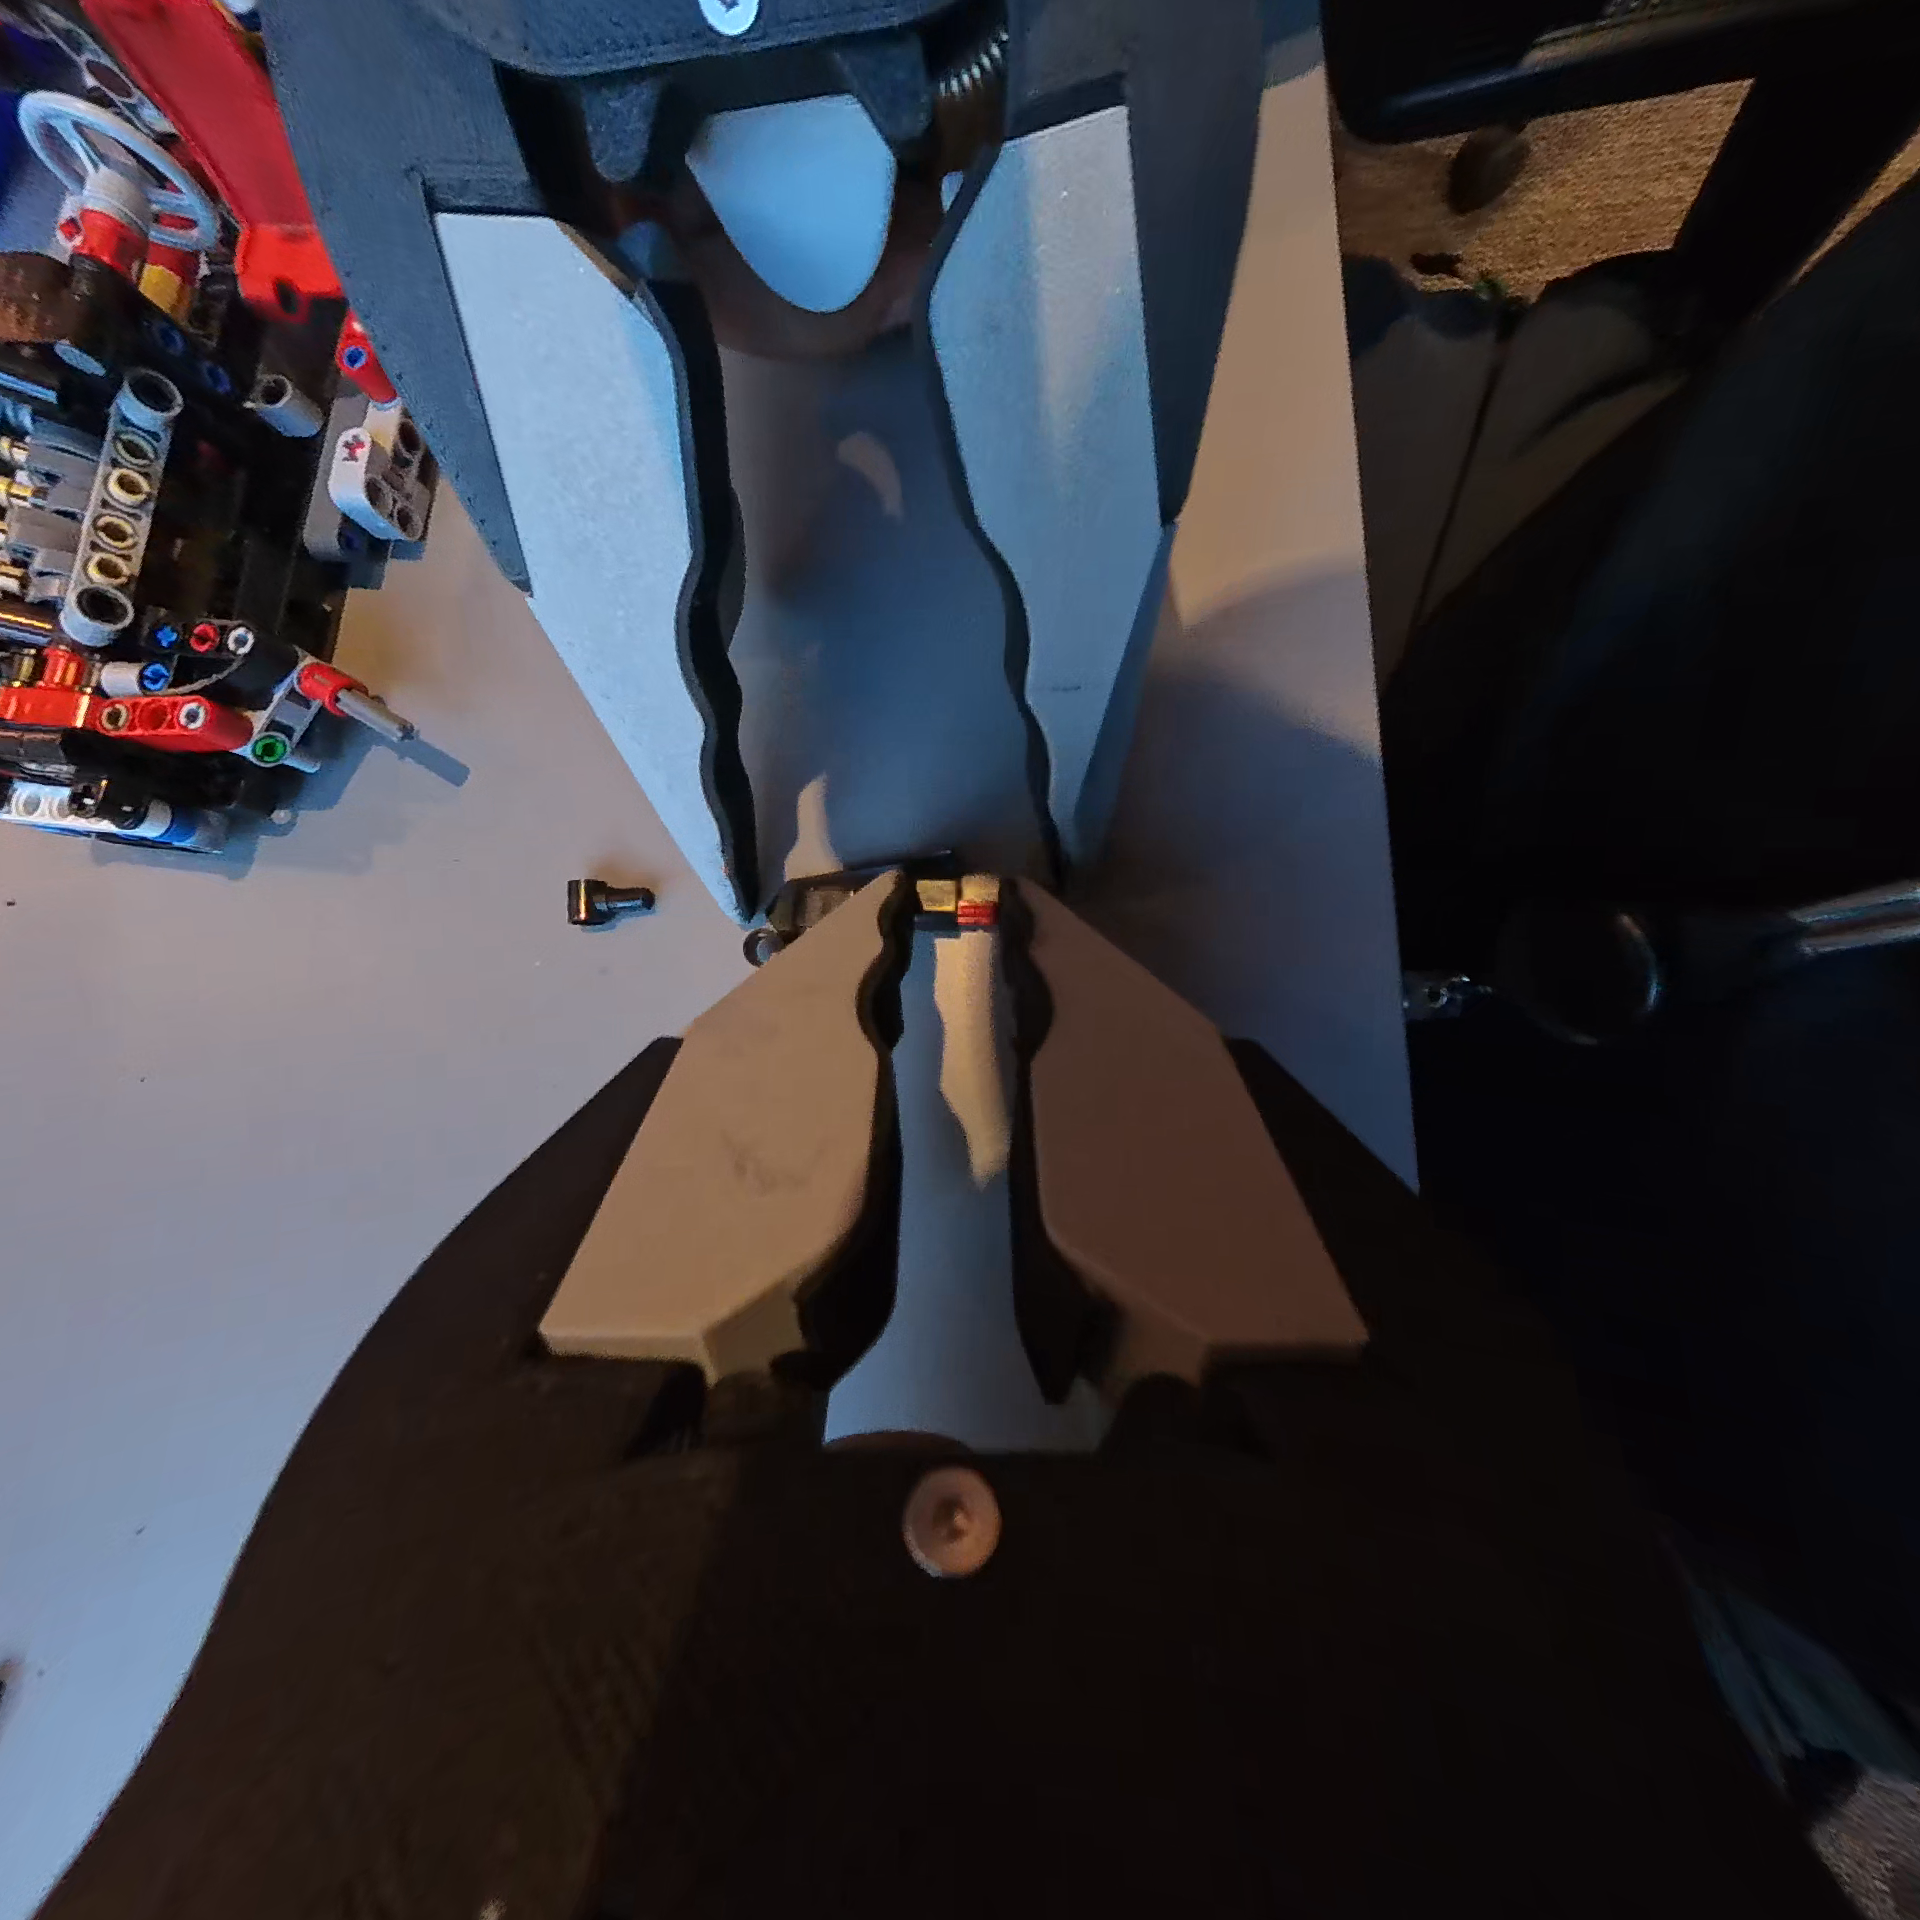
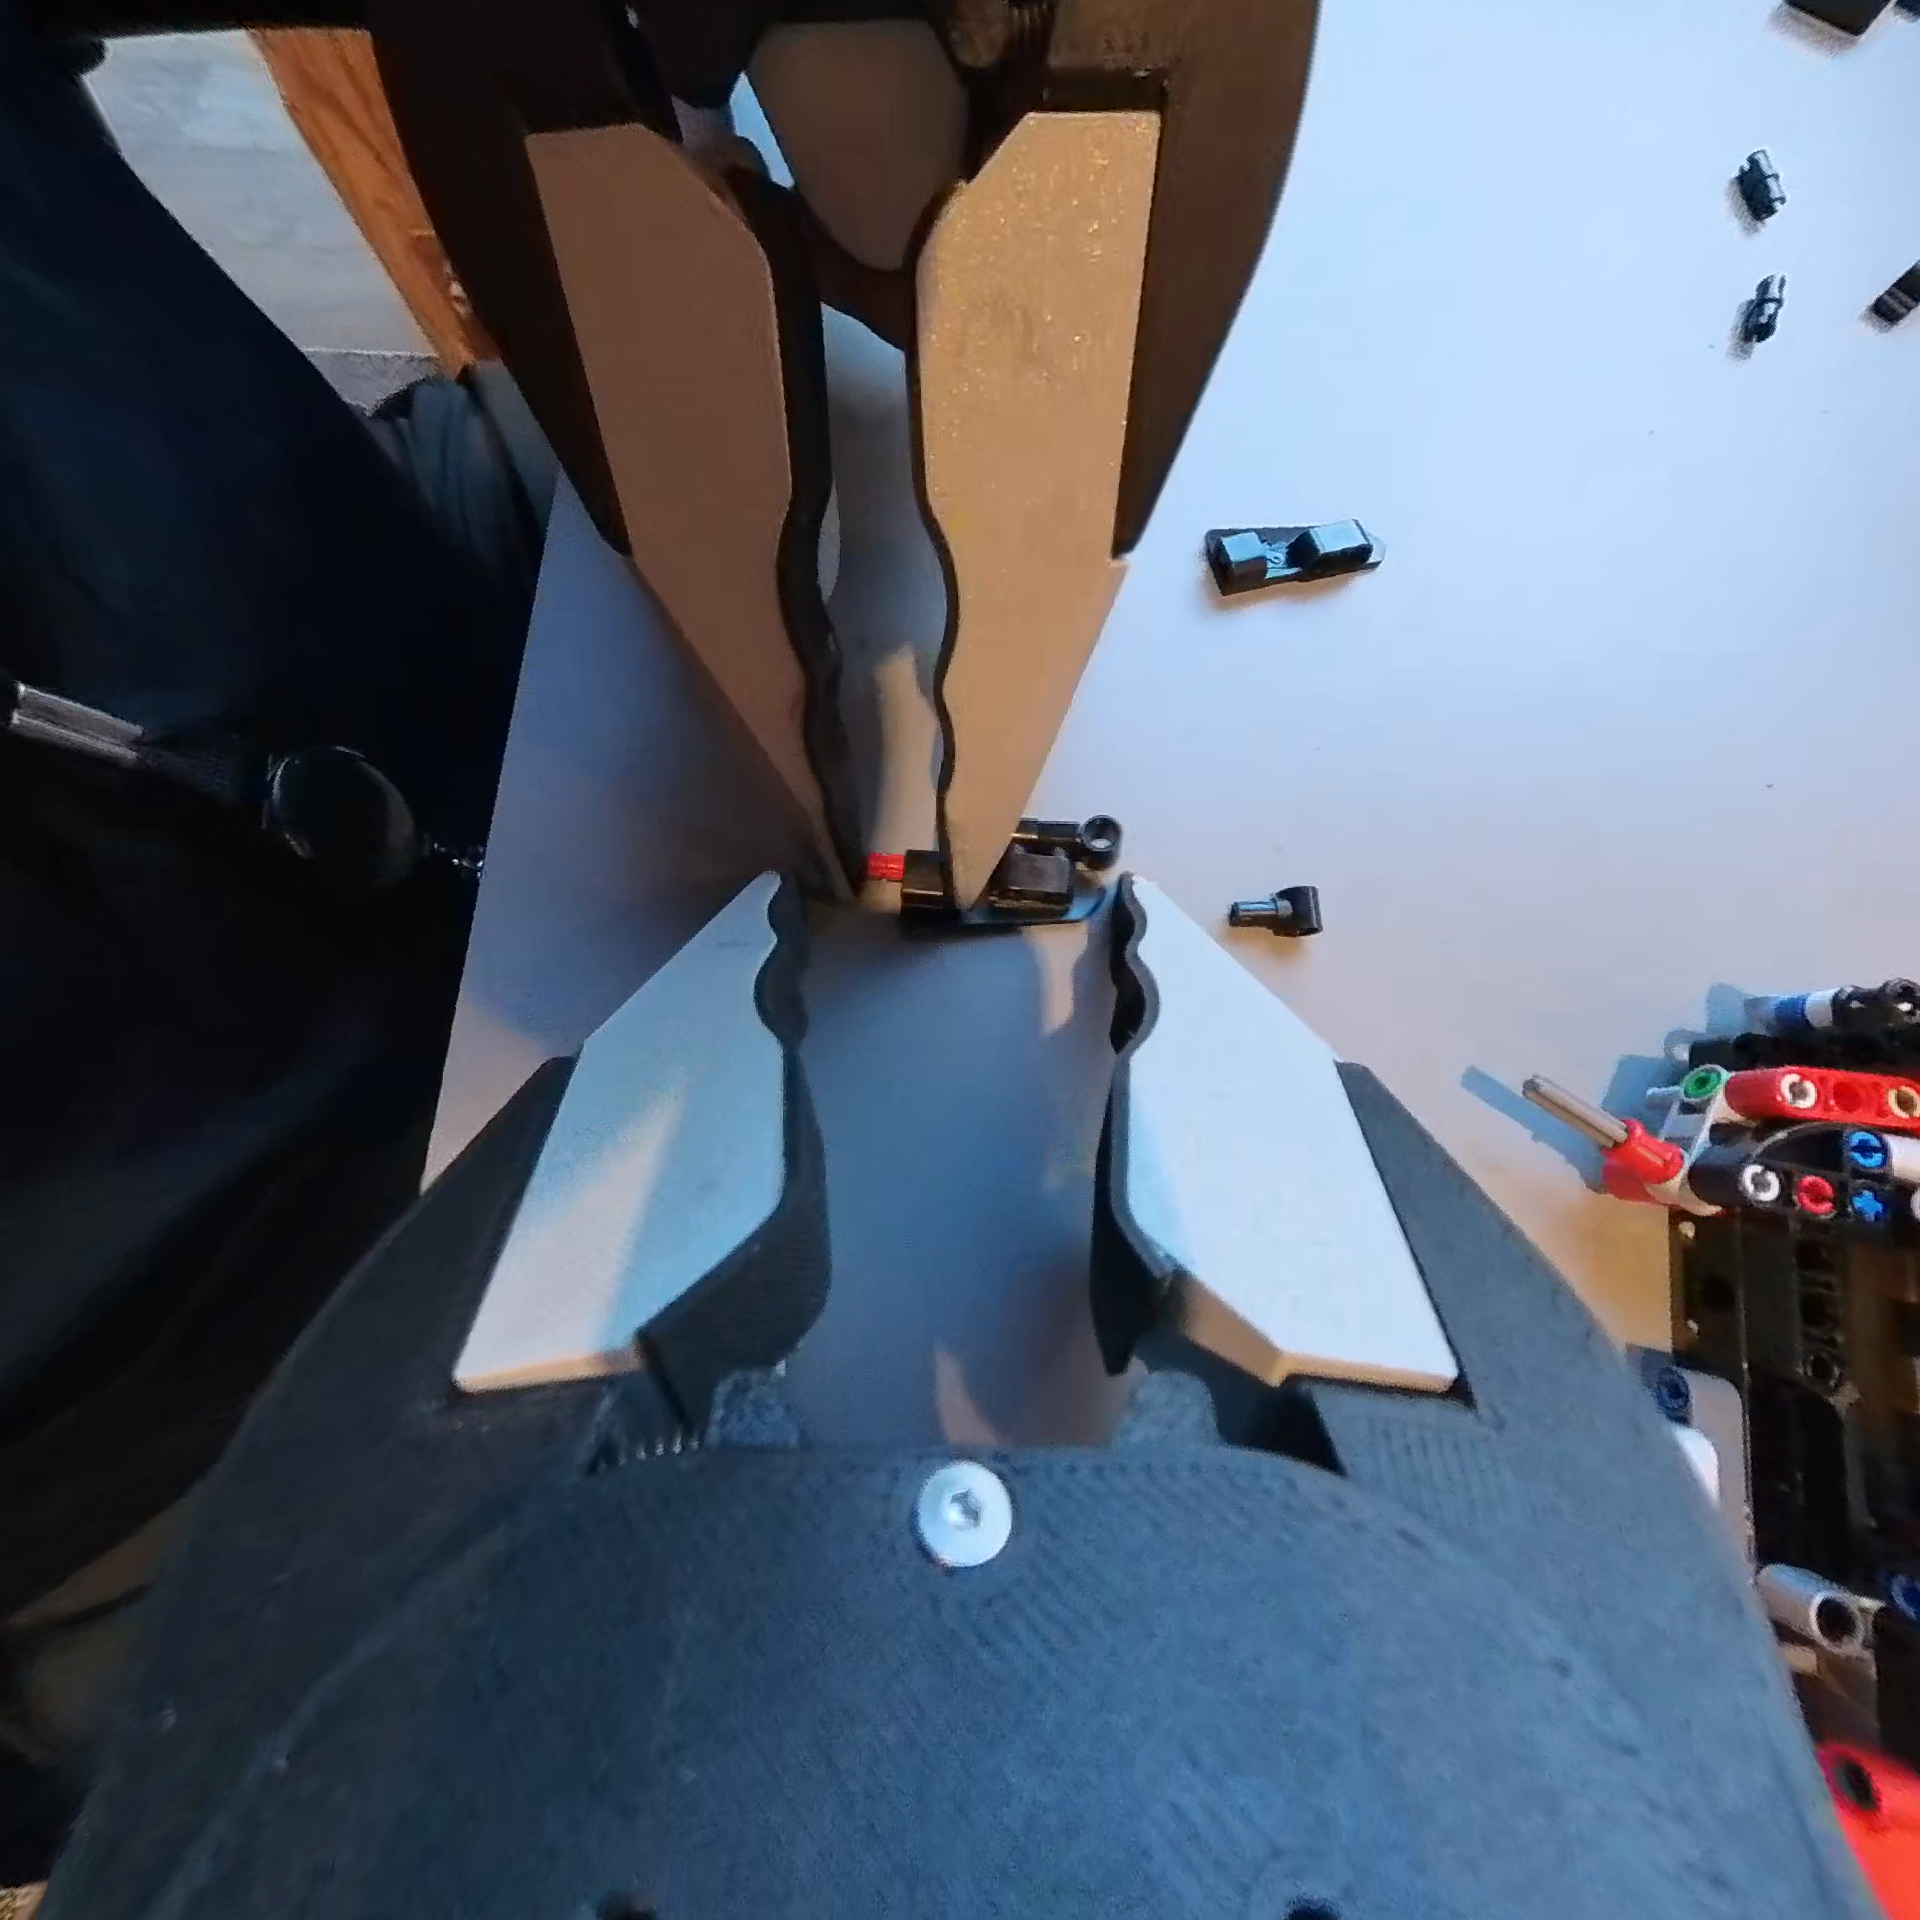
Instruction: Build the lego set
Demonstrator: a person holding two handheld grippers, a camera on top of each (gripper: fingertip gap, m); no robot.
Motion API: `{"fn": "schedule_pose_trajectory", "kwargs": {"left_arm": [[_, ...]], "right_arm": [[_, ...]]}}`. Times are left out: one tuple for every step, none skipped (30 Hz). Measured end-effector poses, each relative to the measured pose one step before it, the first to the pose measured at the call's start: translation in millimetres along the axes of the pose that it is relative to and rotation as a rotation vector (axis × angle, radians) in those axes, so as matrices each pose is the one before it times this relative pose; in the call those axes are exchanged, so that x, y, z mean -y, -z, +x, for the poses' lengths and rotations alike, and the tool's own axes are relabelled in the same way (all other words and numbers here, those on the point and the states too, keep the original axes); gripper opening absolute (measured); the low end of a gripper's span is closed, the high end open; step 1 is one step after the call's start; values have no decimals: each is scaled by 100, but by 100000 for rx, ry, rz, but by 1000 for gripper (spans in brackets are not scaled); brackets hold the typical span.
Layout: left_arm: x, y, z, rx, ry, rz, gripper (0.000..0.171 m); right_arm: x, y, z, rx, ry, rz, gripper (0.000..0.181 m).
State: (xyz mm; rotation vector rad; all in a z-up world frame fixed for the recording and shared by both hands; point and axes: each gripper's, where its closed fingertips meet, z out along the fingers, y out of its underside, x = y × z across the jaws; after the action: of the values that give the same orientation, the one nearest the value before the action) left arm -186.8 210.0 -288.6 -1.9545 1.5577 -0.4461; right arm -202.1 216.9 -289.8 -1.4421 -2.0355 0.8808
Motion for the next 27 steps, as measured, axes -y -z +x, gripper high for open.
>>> {"fn": "schedule_pose_trajectory", "kwargs": {"left_arm": [[-5,8,2,549,-123,-173,13],[7,-3,-8,210,300,50,13],[-4,-12,10,-244,431,400,13],[-5,-5,11,-563,246,859,13],[-1,0,8,-746,-93,1263,13],[-14,-3,11,-812,-619,1605,12],[8,-5,3,-682,-246,1635,12],[4,-5,-15,-132,398,1237,12],[4,-18,-2,629,-14,934,12],[-16,5,0,763,-536,832,13],[-15,-5,-6,107,531,797,13],[3,3,-12,-553,1308,995,12],[0,3,3,-823,1513,1119,12],[3,11,5,-819,1160,588,12],[-5,3,1,-274,-320,-205,12],[-2,5,4,-413,-724,34,12],[5,6,10,-883,500,83,12],[-4,1,4,-590,-216,7,12],[17,-4,-1,-358,-487,0,12],[9,3,2,-476,258,31,12],[8,-7,-1,-375,407,75,12],[-5,6,11,-228,193,33,12],[11,-2,-1,-32,-137,-66,12],[-1,0,-1,-34,-88,-6,12],[1,-2,2,-73,20,0,12],[-2,-4,4,88,-564,-111,12],[1,-5,-9,-91,-198,-52,12]], "right_arm": [[-32,34,64,398,442,32,55],[-29,45,68,460,500,17,54],[-20,15,88,443,425,-25,53],[9,-22,82,460,538,-88,54],[51,-73,-20,936,823,12,56],[94,-108,-138,1346,1088,110,58],[119,-128,-176,1128,1327,158,58],[120,-121,-96,454,771,97,58],[61,-64,19,-58,-42,46,58],[26,-30,72,-365,-394,190,57],[22,-15,71,-429,-345,130,54],[1,-13,-1,-107,34,20,54],[14,-22,-4,-206,70,71,55],[18,-14,5,-93,-39,66,55],[11,-8,-3,-105,5,37,54],[-2,-9,5,-58,-33,37,54],[17,-15,-1,-105,-17,35,54],[4,-3,5,-136,-69,9,54],[5,-7,5,-90,-167,-6,54],[7,-7,-1,-38,-142,4,54],[3,-1,-5,-3,-73,21,54],[-2,-12,6,11,-75,14,54],[5,-5,4,23,-84,11,54],[5,-5,4,50,-29,14,54],[4,-3,-14,50,30,10,54],[7,-6,-15,7,62,9,54],[-4,-10,-9,3,12,9,54]]}}
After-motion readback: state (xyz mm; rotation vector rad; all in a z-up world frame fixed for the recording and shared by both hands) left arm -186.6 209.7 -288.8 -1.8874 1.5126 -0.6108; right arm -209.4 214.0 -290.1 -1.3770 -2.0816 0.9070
